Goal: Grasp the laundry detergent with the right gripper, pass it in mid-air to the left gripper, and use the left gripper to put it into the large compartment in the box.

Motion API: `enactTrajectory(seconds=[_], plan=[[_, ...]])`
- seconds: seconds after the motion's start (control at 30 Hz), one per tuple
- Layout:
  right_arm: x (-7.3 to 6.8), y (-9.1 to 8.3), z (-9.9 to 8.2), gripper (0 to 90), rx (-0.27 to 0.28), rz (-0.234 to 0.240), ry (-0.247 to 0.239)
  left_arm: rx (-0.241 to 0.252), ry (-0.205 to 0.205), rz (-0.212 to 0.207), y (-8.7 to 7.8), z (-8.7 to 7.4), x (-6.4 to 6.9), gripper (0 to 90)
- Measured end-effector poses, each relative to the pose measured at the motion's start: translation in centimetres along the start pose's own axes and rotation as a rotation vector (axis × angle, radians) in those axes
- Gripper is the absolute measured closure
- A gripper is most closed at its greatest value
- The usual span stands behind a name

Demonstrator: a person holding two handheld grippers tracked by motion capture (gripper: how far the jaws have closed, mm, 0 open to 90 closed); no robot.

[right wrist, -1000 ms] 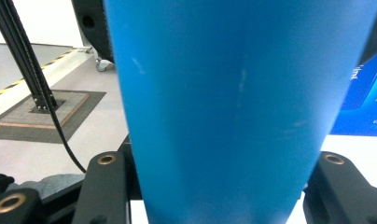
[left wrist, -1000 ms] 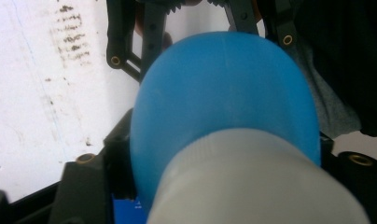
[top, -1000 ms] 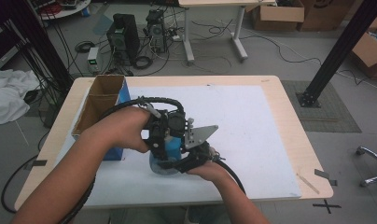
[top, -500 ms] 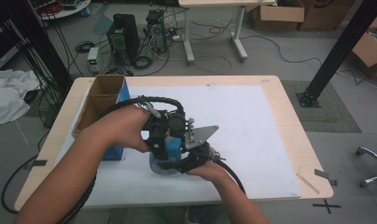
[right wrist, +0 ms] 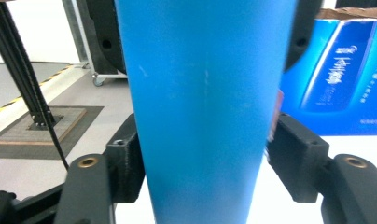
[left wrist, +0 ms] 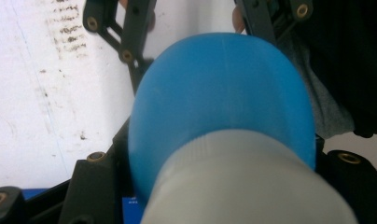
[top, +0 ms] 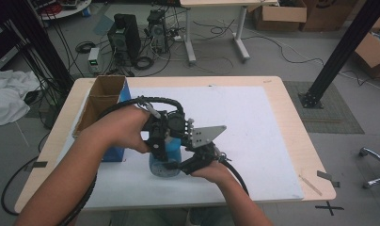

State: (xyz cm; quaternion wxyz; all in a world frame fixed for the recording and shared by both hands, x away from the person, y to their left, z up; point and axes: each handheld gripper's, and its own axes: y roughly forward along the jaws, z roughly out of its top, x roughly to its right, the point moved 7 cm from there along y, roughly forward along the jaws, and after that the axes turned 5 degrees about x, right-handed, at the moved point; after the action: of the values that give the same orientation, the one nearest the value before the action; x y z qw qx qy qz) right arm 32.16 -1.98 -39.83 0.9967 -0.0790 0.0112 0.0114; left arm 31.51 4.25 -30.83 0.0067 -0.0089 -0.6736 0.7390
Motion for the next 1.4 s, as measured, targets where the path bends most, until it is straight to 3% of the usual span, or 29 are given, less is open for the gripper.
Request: enactTrajectory(seconds=[0.37,0.5,0.63,0.9,1.0,1.13,1.23,1.27,1.33,1.4], plan=[[-0.1,-0.9,0.0,27.9,-0.023,-0.025,0.003,0.002,-0.016,-0.007,-0.2,-0.2,-0.3,39.9],[0.0,-1.5,0.0,19.2,-0.063,-0.029,0.019,-0.002,-0.03,-0.013,-0.4,-0.4,-0.6,39.9],[0.1,-2.3,0.1,17.0,-0.094,-0.027,0.033,-0.004,-0.046,-0.016,-0.7,-0.7,-0.9,39.9],[0.6,-4.4,0.1,14.2,-0.236,-0.045,0.069,-0.005,-0.086,-0.008,-1.5,-1.4,-1.6,39.8],[0.7,-5.3,0.0,13.4,-0.327,-0.039,0.088,-0.013,-0.104,-0.006,-2.0,-1.8,-1.9,39.7],[0.6,-6.1,-0.1,12.9,-0.385,-0.036,0.089,-0.023,-0.129,-0.003,-2.6,-2.0,-2.2,39.8],[0.8,-6.9,0.0,11.6,-0.456,-0.035,0.096,-0.029,-0.169,-0.004,-3.3,-2.3,-2.6,39.7],[0.9,-7.4,0.2,11.6,-0.496,-0.033,0.091,-0.039,-0.209,-0.02,-3.8,-2.6,-2.9,39.7],[1.0,-7.7,0.3,11.5,-0.516,-0.03,0.093,-0.038,-0.23,-0.03,-4.0,-2.7,-3.0,39.7],[1.2,-8.4,0.6,10.7,-0.598,-0.023,0.09,-0.04,-0.28,-0.045,-4.5,-2.9,-3.3,39.7]])
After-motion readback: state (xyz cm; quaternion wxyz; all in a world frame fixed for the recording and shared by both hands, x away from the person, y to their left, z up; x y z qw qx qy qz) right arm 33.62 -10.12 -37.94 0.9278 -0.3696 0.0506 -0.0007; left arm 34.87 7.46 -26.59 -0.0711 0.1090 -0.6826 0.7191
